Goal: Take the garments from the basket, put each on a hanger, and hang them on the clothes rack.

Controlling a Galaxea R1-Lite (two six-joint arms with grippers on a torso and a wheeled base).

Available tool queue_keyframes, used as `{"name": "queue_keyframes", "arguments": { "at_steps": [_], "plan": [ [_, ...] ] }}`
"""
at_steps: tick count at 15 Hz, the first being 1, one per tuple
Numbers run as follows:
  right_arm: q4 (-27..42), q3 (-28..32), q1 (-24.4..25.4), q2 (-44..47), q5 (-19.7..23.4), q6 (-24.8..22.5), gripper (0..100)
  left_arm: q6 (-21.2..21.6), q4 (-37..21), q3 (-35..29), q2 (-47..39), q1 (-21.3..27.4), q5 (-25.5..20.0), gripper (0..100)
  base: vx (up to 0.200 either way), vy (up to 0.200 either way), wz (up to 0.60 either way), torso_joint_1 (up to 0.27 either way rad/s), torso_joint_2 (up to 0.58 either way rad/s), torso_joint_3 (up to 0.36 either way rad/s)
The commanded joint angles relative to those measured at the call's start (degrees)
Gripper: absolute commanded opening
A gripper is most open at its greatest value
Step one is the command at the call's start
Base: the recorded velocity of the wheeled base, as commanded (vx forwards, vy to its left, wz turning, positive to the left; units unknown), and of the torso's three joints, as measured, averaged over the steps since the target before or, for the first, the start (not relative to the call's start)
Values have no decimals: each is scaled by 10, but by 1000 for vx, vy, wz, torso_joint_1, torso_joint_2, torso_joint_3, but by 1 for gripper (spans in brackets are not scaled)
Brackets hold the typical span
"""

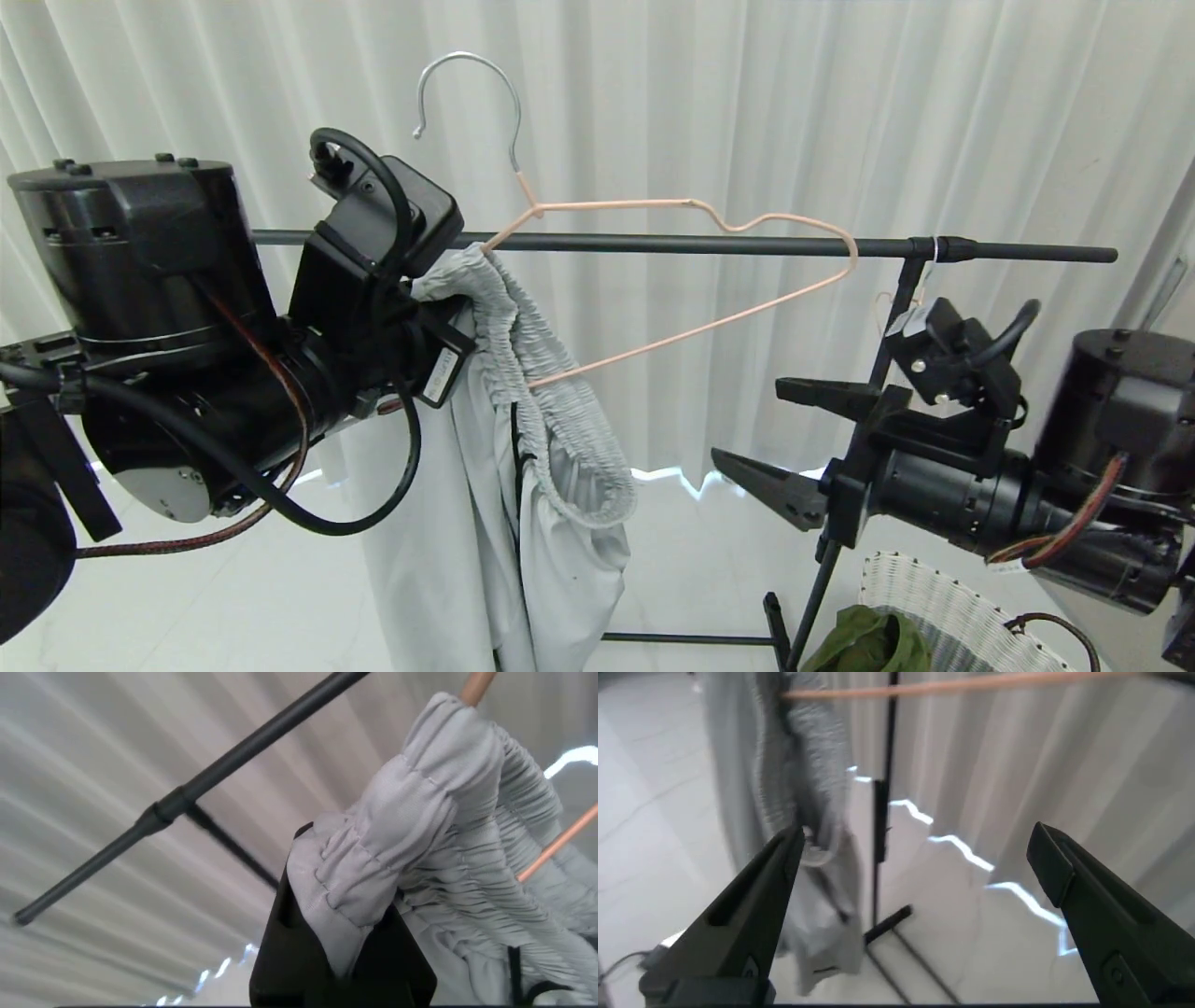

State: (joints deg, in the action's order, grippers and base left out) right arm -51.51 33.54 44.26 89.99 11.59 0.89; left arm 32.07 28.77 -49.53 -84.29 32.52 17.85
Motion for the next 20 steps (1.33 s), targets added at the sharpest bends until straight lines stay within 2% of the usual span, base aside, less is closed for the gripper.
{"name": "queue_keyframes", "arguments": {
  "at_steps": [1,7,10,16,19,20],
  "plan": [
    [-3,9,43,46,-20,22,100,-2,1,-4,0,0,-6,0,0,0,0,0,0,0],
    [-9,38,75,97,-57,47,100,-2,1,-35,-1,16,-15,0,0,0,0,0,0,0],
    [-30,60,76,131,-76,93,100,-2,1,-25,15,41,-14,0,0,0,0,0,0,0],
    [-31,56,72,134,-81,96,100,-3,1,-25,23,45,-13,0,0,0,0,0,0,0],
    [-31,54,73,138,-103,96,100,-2,1,-26,30,45,-13,0,0,0,0,0,0,0],
    [-31,52,73,139,-107,96,0,-3,1,-27,30,45,-13,0,0,0,0,0,0,0]
  ]
}}
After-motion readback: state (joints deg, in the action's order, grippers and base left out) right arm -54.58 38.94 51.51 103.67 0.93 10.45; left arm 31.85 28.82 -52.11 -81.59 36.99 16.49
